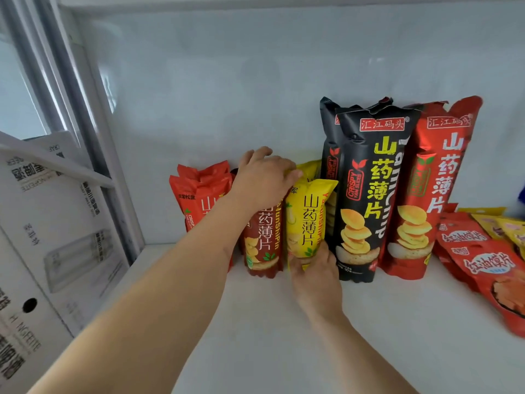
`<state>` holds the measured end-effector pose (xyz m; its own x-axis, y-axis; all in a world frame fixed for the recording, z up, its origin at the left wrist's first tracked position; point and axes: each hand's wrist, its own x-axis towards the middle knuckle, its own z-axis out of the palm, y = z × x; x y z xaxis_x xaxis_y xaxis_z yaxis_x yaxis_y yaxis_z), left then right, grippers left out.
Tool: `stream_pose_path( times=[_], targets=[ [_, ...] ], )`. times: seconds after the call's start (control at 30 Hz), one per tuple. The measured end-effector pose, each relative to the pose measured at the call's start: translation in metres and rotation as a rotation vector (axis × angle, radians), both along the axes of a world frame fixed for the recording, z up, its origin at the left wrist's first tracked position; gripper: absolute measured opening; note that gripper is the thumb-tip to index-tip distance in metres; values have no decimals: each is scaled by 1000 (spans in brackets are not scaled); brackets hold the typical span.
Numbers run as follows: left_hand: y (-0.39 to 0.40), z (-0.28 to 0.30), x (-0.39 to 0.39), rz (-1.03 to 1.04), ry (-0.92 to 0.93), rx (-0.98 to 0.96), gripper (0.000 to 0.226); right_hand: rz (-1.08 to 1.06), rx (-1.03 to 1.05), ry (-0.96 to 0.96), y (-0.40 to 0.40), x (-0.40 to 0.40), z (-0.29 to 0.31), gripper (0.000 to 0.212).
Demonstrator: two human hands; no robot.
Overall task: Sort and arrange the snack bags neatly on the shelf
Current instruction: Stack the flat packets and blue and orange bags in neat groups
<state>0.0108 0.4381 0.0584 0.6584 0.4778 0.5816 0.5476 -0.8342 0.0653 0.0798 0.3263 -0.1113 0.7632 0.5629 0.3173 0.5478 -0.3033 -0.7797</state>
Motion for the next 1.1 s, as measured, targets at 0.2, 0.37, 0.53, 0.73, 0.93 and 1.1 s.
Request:
stream_pose_path(
  times=[0.2, 0.37, 0.53, 0.73, 0.93, 1.1],
  targets=[
    [2, 7, 9, 4, -29, -126, 34, 6, 11, 22, 6, 8, 0, 79],
    [3, 13, 13, -18, -53, -240, 26, 4, 10, 56, 8, 15, -4, 83],
    [2, 28, 18, -67, -195, -333, 33, -3, -1, 46, 8, 17, -6, 77],
    [15, 60, 40, -39, 144, -320, 41, 1, 0, 33, 7, 18, -7, 76],
    [32, 64, 53, -18, 332, -312, 44, 11, 7, 19, 7, 19, -9, 77],
    [40, 58, 59, -42, 375, -363, 42, 10, -6, 10, 6, 17, -10, 77]
  ],
)
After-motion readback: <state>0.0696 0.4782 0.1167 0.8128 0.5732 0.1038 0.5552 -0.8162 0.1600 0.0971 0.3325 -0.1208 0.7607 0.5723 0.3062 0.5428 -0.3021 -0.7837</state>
